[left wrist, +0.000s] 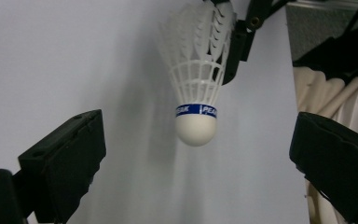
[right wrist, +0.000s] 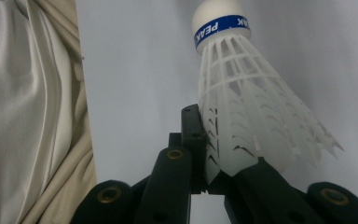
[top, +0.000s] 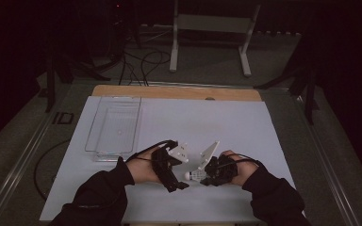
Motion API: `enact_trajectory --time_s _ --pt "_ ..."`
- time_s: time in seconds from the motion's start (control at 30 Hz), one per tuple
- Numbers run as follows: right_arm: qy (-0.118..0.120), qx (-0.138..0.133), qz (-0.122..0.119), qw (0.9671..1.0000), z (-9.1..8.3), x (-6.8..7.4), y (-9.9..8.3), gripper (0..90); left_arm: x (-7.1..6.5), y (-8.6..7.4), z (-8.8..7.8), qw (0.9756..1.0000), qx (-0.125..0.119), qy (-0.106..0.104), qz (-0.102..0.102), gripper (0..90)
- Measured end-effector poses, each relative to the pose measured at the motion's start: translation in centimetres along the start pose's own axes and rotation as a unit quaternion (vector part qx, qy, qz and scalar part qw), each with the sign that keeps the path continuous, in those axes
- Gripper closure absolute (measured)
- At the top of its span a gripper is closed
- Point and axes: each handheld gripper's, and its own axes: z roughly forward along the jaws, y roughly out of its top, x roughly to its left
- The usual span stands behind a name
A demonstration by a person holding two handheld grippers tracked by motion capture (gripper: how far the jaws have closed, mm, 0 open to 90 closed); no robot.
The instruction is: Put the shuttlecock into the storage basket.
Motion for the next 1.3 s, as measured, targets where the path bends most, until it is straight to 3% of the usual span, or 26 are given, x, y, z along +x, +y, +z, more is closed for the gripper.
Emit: enact_trajectory --time_s 0.13,0.5,0.67,0.87,1.07,1.3 --pt "0.001 -0.002 -0.003 1.0000 -0.1 0.1 0.1 89.7 -0.2 -0.1 0.4 0.9999 -0.003 -0.004 0.014 16.6" --pt "0.003 -0.005 0.000 1.0000 -0.1 0.1 0.0 89.6 -0.3 -0.1 1.7 0.9996 0.020 -0.004 0.019 41.8" --pt "0.003 -0.006 0.001 1.0000 -0.2 0.1 0.0 89.7 -0.2 -0.1 1.9 0.9998 0.015 -0.001 0.015 52.3" --pt "0.003 -0.006 -0.002 1.0000 -0.2 0.1 0.1 89.7 -0.3 0.2 2.0 0.9996 0.018 0.003 0.021 59.5" --pt "0.002 -0.006 -0.001 1.0000 -0.2 0.1 0.1 89.6 -0.2 0.1 2.1 0.9997 0.019 0.003 0.015 64.5" --pt "0.001 -0.005 -0.004 1.0000 -0.2 0.1 0.1 89.4 -0.1 0.1 2.1 0.9996 0.026 -0.003 0.013 65.7"
